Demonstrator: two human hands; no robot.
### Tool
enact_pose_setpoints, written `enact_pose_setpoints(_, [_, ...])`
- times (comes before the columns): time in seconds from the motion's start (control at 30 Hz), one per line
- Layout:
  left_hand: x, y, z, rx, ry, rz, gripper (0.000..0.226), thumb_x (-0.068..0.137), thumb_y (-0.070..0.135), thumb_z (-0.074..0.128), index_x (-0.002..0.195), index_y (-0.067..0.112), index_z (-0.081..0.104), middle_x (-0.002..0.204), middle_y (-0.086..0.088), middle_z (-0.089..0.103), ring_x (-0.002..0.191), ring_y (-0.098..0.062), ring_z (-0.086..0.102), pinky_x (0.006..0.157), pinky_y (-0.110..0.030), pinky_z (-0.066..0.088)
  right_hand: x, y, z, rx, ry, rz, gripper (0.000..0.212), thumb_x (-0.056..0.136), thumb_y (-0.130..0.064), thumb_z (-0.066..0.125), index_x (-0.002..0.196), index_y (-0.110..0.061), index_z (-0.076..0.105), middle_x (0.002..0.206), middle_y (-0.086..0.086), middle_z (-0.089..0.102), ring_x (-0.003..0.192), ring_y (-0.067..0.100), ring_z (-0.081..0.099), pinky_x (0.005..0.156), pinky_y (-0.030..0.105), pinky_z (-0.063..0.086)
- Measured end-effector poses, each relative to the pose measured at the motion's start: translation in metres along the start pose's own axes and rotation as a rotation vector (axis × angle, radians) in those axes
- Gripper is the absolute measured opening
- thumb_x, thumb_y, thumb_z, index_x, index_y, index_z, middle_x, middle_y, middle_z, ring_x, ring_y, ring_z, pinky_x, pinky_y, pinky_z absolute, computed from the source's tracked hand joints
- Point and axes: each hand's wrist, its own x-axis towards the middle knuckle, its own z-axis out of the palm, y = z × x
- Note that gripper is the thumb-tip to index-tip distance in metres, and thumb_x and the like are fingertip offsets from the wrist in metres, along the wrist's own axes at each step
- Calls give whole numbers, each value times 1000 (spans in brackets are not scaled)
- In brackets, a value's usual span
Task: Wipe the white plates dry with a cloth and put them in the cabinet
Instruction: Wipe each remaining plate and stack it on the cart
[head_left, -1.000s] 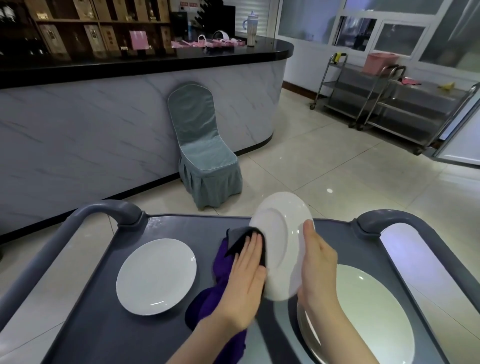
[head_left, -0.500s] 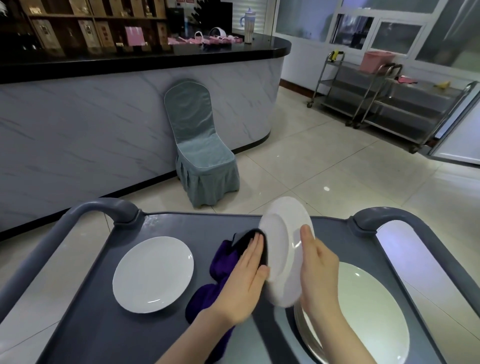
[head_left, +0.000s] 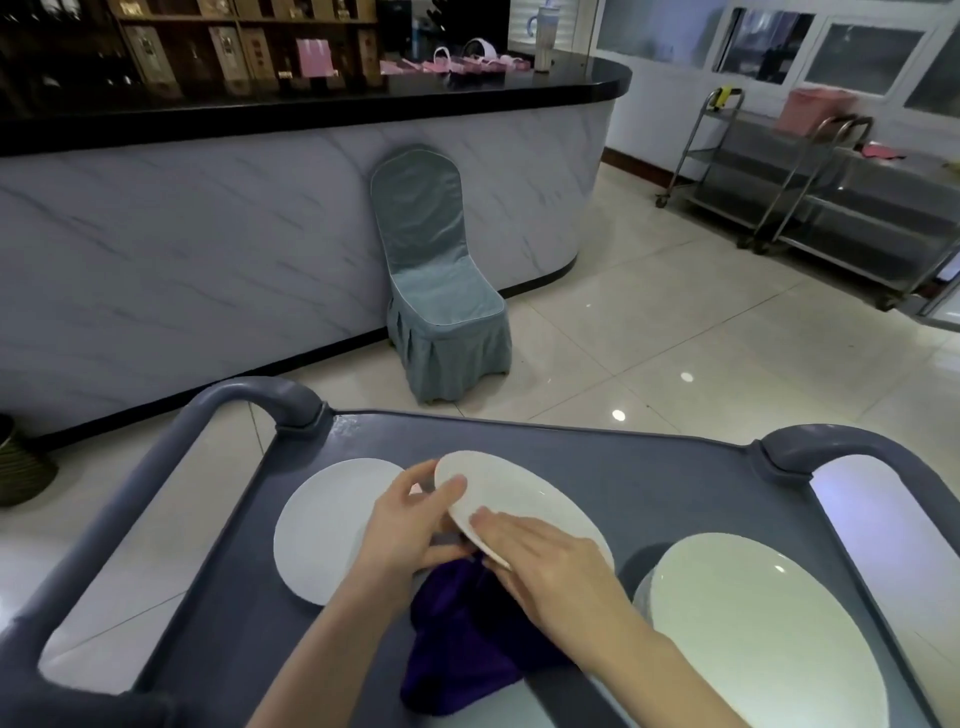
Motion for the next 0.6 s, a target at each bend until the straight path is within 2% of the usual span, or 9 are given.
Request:
enact_pose_setpoints(0.07, [2, -7, -15, -14, 90, -8, 28, 89, 4, 66, 113, 18, 63, 89, -12, 76, 71, -25, 75, 55, -31, 58, 8, -3, 13, 31, -134, -25, 46, 89, -26, 73, 133, -16, 64, 131, -4, 67, 116, 16, 67, 82, 34, 60])
enact_pose_setpoints(0.1, [3, -10, -22, -37, 120, -15, 30, 89, 0, 63, 113, 18, 63, 90, -14, 75, 70, -25, 74, 54, -31, 57, 13, -4, 18, 60, -215, -5, 51, 93, -38, 65, 141, -23, 57, 141, -8, 59, 127, 12, 59, 97, 31, 54])
enact_pose_setpoints(0.17, [5, -16, -40, -62, 160, -20, 35, 89, -3, 59, 112, 22, 66, 91, -14, 75, 69, -25, 74, 55, -31, 57, 20, -2, 26, 174, -384, 93, 64, 93, -66, 46, 150, -39, 38, 155, -19, 39, 141, -6, 31, 116, 16, 24])
enact_pose_setpoints(0.2, [5, -20, -49, -62, 179, -16, 39, 88, -3, 58, 111, 27, 68, 89, -11, 76, 69, -24, 74, 56, -32, 58, 22, 0, 31, 223, -408, 163, 68, 90, -74, 38, 150, -43, 35, 157, -22, 33, 141, -12, 21, 116, 11, 13])
enact_pose_setpoints(0.23, [6, -23, -60, -59, 202, -10, 41, 87, -2, 58, 109, 31, 70, 88, -7, 76, 69, -22, 74, 56, -32, 58, 23, 5, 36, 259, -375, 258, 68, 90, -75, 35, 150, -43, 36, 157, -23, 31, 141, -12, 19, 116, 11, 10])
enact_pose_setpoints(0.33, [9, -33, -94, -76, 275, -13, 42, 87, 2, 61, 107, 37, 71, 91, 2, 76, 71, -19, 74, 57, -30, 58, 25, 24, 53, 227, -176, 615, 57, 98, -48, 52, 150, -30, 40, 150, -8, 40, 137, 12, 35, 112, 25, 28])
enact_pose_setpoints(0.43, [13, -42, -120, -103, 336, -14, 42, 88, 4, 63, 102, 42, 72, 93, 7, 74, 79, -19, 72, 57, -28, 58, 33, 27, 79, 449, -202, 942, 44, 96, -29, 62, 138, -21, 55, 124, 5, 56, 105, 18, 57, 94, 30, 46])
enact_pose_setpoints(0.5, [17, -47, -131, -81, 331, -6, 45, 89, 3, 61, 101, 45, 72, 91, 10, 75, 81, -20, 72, 58, -30, 58, 40, 19, 97, 624, -178, 987, 22, 93, -17, 65, 113, -20, 72, 102, 6, 66, 90, 23, 64, 85, 36, 55])
enact_pose_setpoints(0.6, [25, -53, -146, -37, 349, -6, 46, 90, 3, 60, 119, 38, 66, 104, 2, 73, 97, -26, 68, 66, -39, 61, 51, 6, 119, 698, -119, 1027, 23, 87, -5, 65, 94, -25, 76, 93, 10, 70, 85, 28, 69, 77, 32, 58])
